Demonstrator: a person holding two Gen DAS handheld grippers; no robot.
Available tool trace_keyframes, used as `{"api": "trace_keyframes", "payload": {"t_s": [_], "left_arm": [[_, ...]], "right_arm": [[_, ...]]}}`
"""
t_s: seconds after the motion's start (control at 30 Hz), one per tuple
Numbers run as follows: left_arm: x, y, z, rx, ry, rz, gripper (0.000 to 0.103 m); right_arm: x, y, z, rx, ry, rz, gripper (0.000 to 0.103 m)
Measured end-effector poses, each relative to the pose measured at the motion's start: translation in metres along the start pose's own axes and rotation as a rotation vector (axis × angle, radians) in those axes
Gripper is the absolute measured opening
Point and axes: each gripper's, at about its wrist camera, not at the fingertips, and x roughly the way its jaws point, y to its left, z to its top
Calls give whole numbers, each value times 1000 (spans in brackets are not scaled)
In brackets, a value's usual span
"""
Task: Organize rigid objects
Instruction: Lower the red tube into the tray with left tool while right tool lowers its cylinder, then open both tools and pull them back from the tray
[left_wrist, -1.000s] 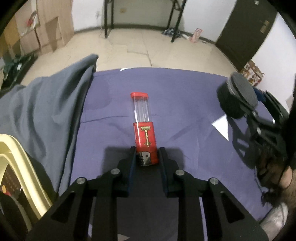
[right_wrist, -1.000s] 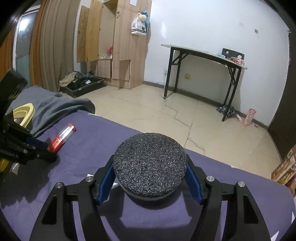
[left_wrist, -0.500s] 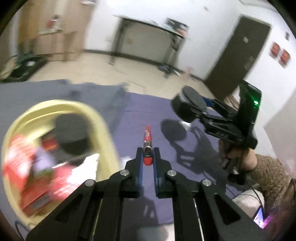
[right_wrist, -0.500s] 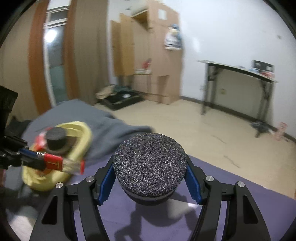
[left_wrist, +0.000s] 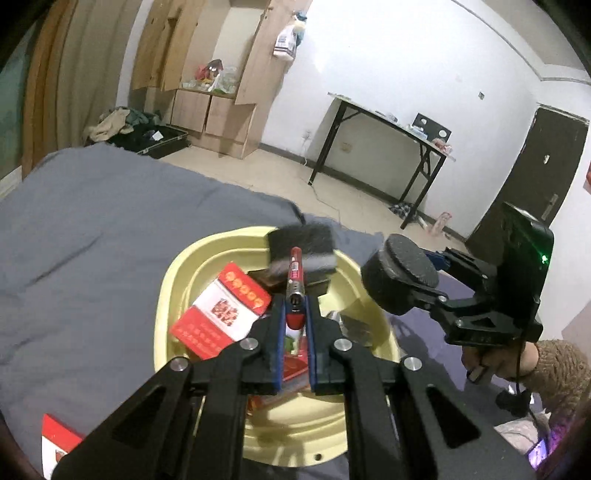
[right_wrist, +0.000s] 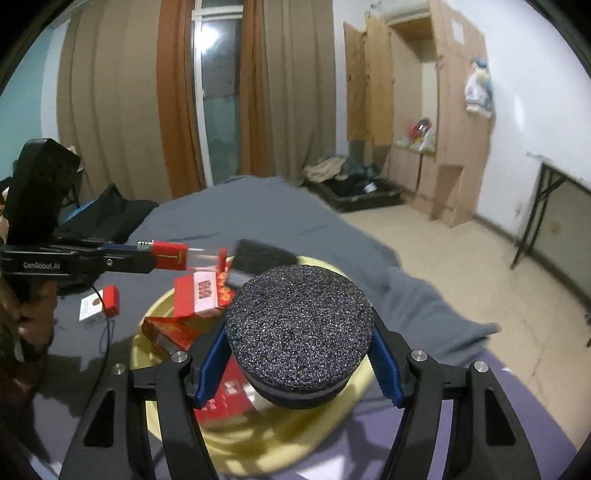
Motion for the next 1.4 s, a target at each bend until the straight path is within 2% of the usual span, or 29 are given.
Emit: {"api": "trace_keyframes", "payload": {"t_s": [0.17, 0.3, 0.47, 0.53, 0.57, 0.6, 0.63, 0.7, 0.77, 0.83, 0.9, 1.0, 1.1, 1.2, 1.3, 1.37, 1.4], "left_arm": [[29, 12, -12, -11, 67, -3, 11], [50, 11, -19, 17, 103, 8, 11], [62, 5, -29, 35, 153, 19, 12], [63, 1, -28, 45, 142, 34, 35], [62, -1, -29, 44, 142, 47, 68], [62, -2, -29, 32, 143, 60, 91], [61, -4, -31, 23, 136, 72, 95], [54, -12, -36, 26, 74, 92, 98], [44, -22, -36, 64, 13, 116, 103], [36, -32, -35, 78, -15, 150, 103], [26, -44, -38, 87, -52, 177, 103], [17, -59, -48, 87, -73, 212, 103], [20, -71, -73, 73, 10, 221, 103], [22, -90, -104, 192, 66, 267, 103], [26, -97, -129, 267, 129, 325, 103], [27, -91, -146, 245, 185, 321, 103], [27, -85, -153, 225, 188, 305, 103]], "right_arm": [[35, -14, 5, 37, 71, 22, 67], [54, -20, 6, 30, 102, 19, 67], [62, -20, 19, 27, 94, 36, 67], [60, -19, 18, 24, 91, 43, 68], [61, -14, 17, 25, 91, 47, 71], [64, -16, 18, 31, 97, 63, 78], [66, -15, 12, 38, 96, 79, 84], [62, -16, 7, 41, 75, 88, 97], [52, -20, 0, 42, 42, 93, 103], [37, -27, -1, 46, 23, 78, 103], [19, -34, -6, 55, 10, 27, 103], [-3, -43, -24, 46, 35, -36, 103], [-16, -49, -51, -25, 125, -76, 103], [-24, -45, -80, -133, 182, -93, 103], [-15, -36, -98, -143, 233, -36, 103], [-4, -27, -104, -143, 275, 13, 103], [0, -23, -107, -153, 279, 14, 103]]}}
